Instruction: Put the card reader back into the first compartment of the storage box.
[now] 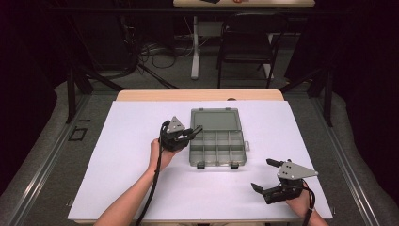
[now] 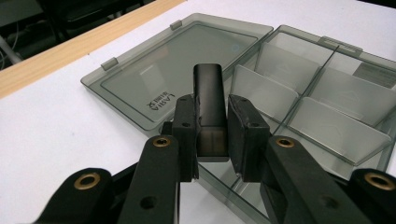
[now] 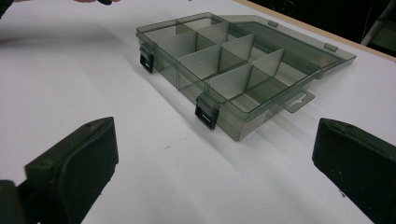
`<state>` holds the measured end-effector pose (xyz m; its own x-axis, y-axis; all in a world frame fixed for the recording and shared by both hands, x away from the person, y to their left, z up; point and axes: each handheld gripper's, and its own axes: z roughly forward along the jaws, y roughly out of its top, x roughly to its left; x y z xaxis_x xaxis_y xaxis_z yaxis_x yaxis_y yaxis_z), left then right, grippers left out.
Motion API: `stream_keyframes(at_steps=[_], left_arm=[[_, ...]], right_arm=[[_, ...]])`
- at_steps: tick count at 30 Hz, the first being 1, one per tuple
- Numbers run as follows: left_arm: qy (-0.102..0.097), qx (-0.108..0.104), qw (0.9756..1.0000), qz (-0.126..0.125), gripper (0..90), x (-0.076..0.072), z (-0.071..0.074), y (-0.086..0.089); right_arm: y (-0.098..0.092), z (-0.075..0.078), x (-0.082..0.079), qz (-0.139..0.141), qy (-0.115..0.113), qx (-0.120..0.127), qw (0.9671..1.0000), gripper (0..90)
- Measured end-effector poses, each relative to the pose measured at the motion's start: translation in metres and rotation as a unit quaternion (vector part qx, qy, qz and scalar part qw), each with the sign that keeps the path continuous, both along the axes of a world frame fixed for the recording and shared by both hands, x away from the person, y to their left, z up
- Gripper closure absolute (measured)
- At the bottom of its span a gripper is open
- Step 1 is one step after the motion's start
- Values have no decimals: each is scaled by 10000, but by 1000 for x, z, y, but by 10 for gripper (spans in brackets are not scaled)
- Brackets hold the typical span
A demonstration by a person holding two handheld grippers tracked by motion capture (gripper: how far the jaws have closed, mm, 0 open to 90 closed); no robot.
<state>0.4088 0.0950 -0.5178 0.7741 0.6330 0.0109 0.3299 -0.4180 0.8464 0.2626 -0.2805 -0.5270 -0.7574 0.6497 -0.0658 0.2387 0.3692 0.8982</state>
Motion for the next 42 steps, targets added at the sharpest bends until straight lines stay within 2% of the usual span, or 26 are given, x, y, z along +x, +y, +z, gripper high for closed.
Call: stream_keyframes(at_steps=[4, 8, 12, 18, 23, 25, 31, 32, 34, 35, 37, 39, 40, 42], left_arm=[[10, 45, 10000, -2, 743, 0, -1, -3], [116, 61, 9999, 71, 743, 1, -4, -3], [189, 12, 9996, 192, 743, 2, -6, -6], [299, 109, 9989, 357, 743, 1, -10, -10], [311, 158, 9985, 428, 743, 2, -12, -11], [378, 165, 9982, 446, 742, 3, -13, -12], [355, 211, 9982, 430, 732, 2, -12, -12], [391, 173, 9983, 387, 592, 3, -11, -13], [376, 156, 9984, 386, 573, 3, -10, -12], [369, 156, 9985, 374, 534, 3, -9, -12], [376, 143, 9985, 379, 392, 3, -6, -9], [386, 134, 9984, 387, 368, 3, -4, -9], [374, 139, 9984, 394, 277, 3, -2, -8], [327, 119, 9986, 401, 243, 2, 1, -7]], right_arm=[[0, 0, 1, 1, 23, 3, 10000, 0], [0, 0, 1, 5, 25, 7, 10000, 0], [0, -1, 3, -6, 73, 58, 10000, 0], [0, 0, 2, 10, 56, 73, 10000, 0], [0, -1, 2, 21, 74, 66, 9999, 0], [0, 0, 2, 19, 80, 64, 9999, 0], [2, -1, 1, 34, 76, 56, 9999, 0], [1, 0, 1, 25, 55, 36, 10000, 0], [0, 0, 1, 17, 57, 38, 10000, 0], [0, 0, 1, 13, 65, 40, 10000, 0], [0, 0, 1, 19, 49, 32, 10000, 0], [0, 0, 0, 16, 49, 22, 10000, 0], [0, -1, 1, 23, 67, 48, 10000, 0], [0, -1, 2, 28, 85, 61, 9999, 0]])
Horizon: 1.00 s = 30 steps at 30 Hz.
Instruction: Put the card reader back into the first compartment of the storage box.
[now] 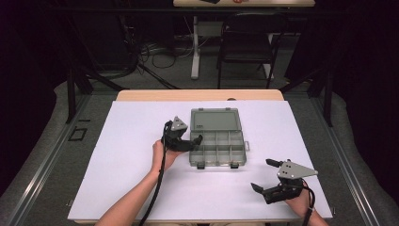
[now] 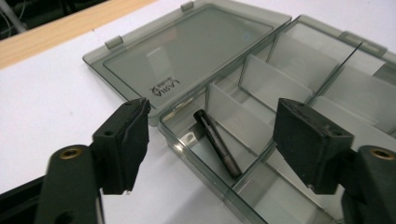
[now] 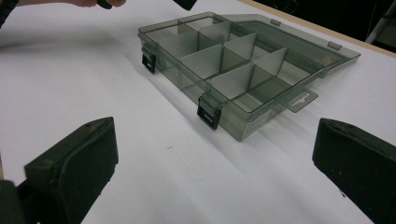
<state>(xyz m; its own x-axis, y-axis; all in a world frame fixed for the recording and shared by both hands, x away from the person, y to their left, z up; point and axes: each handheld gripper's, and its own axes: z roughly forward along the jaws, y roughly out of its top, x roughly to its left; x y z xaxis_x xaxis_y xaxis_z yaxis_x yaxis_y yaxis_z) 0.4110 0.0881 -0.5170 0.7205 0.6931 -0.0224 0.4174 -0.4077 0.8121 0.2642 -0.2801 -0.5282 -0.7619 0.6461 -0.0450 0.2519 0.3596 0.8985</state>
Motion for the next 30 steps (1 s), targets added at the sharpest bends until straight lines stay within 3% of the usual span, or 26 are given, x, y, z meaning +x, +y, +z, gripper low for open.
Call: stream_keyframes(at_steps=[10, 13, 23, 30], left_arm=[[-1, 35, 10000, -63, 71, -2, 9, 4], [-17, 88, 9999, -112, 3, -3, 17, 6], [6, 162, 9995, -286, 0, -13, 26, 13], [-50, 67, 9992, -385, 0, -24, 33, 29]], right_arm=[[-2, -1, 1, 41, 42, 16, 10000, 0], [0, -1, 1, 65, 128, 26, 9999, 0], [2, 0, 0, 91, 128, 15, 9999, 0], [4, 0, 0, 62, 168, -45, 9998, 0]])
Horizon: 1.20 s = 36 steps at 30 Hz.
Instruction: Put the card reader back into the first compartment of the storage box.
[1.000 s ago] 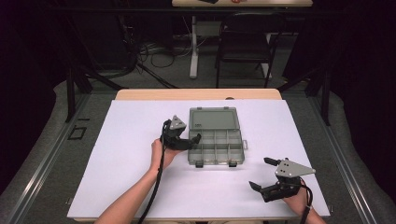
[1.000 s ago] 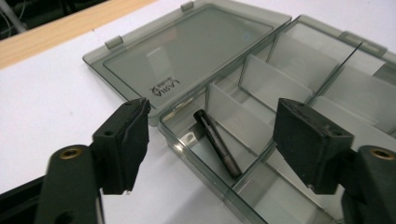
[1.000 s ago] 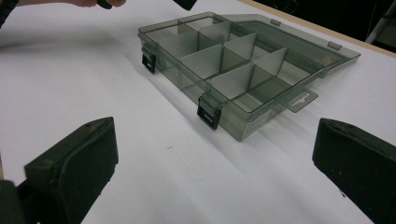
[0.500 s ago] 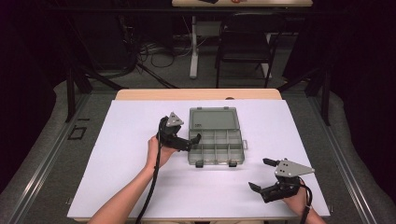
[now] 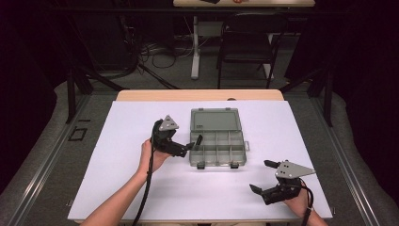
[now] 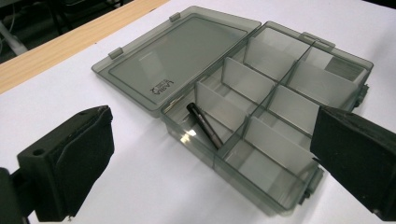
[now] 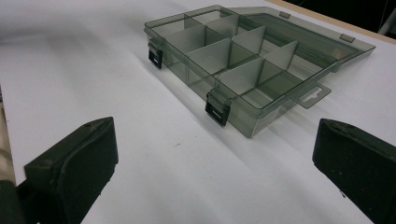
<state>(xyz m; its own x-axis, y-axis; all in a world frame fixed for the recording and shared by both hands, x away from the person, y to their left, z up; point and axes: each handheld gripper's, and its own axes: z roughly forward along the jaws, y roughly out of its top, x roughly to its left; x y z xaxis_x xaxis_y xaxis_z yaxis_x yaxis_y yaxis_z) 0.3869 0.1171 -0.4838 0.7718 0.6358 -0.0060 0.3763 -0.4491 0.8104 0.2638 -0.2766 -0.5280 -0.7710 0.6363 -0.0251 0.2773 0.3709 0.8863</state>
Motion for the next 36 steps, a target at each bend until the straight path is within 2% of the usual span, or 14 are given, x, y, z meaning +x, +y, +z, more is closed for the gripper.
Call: stream_keyframes(at_steps=[2, 5, 10, 17, 23, 36], left_arm=[[1, -23, 10000, -31, 0, -3, 1, 6], [-23, -31, 10000, -17, 0, -10, 4, 14], [-138, -66, 9999, 43, 0, -17, 6, 25], [-91, -145, 9997, 145, 0, -25, 2, 38], [-150, -196, 9995, 190, 0, -34, 3, 49], [-132, -264, 9985, 450, 0, -58, -8, 76]], right_arm=[[0, 1, 0, -9, -45, 2, 10000, 0], [1, 0, 0, -19, 2, -35, 10000, 0], [1, 0, -1, -19, -14, -56, 10000, 0], [1, 0, 0, -11, -12, -64, 10000, 0], [0, 0, 0, -39, -14, -73, 10000, 0], [0, 0, -1, -57, -37, -116, 9999, 0]])
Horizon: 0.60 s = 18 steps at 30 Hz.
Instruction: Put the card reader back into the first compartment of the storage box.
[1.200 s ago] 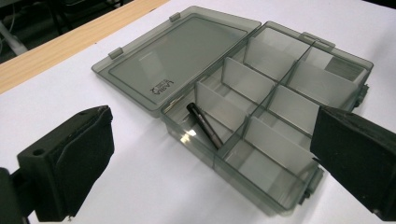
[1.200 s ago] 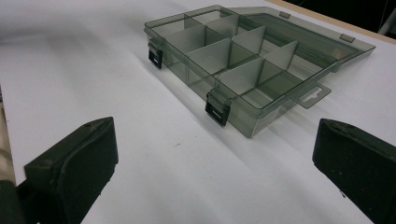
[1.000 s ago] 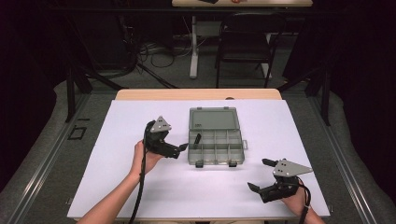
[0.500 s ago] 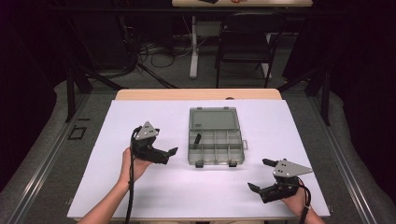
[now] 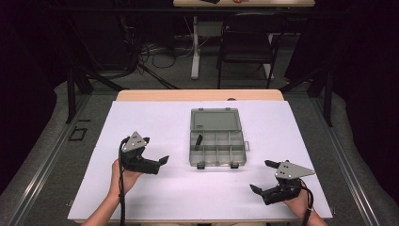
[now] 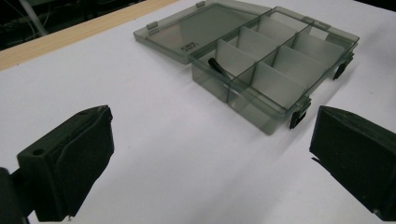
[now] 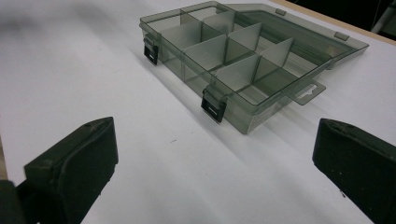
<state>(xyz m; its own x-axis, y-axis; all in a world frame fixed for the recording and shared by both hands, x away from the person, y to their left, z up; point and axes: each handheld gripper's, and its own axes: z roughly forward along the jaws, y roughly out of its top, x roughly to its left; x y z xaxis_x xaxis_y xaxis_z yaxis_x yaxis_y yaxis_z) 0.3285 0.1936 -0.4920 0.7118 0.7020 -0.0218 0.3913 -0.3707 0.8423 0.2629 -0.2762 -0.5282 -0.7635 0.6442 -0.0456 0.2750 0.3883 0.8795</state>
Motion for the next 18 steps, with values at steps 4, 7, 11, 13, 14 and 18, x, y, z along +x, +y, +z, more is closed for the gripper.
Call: stream_keyframes(at_steps=[4, 7, 11, 13, 14, 18], left_arm=[[-3, 33, 10000, 91, 0, -6, -3, 8], [-2, -32, 9999, 163, 0, -11, -6, 12], [-17, -50, 9997, 241, 0, -20, -11, 16], [-21, -68, 9997, 249, 0, -22, -12, 18], [-17, -84, 9996, 277, 0, -24, -14, 18], [-11, -154, 9993, 347, 0, -31, -22, 23]], right_arm=[[1, 0, 0, 6, -5, -8, 10000, 0], [2, -1, 0, 3, 8, -28, 10000, 0], [2, -1, 0, -5, 3, -31, 10000, 0], [2, -1, 0, 8, 1, -40, 10000, 0], [2, -1, 0, 5, 4, -42, 10000, 0], [2, -1, 0, 12, 17, -39, 10000, 0]])
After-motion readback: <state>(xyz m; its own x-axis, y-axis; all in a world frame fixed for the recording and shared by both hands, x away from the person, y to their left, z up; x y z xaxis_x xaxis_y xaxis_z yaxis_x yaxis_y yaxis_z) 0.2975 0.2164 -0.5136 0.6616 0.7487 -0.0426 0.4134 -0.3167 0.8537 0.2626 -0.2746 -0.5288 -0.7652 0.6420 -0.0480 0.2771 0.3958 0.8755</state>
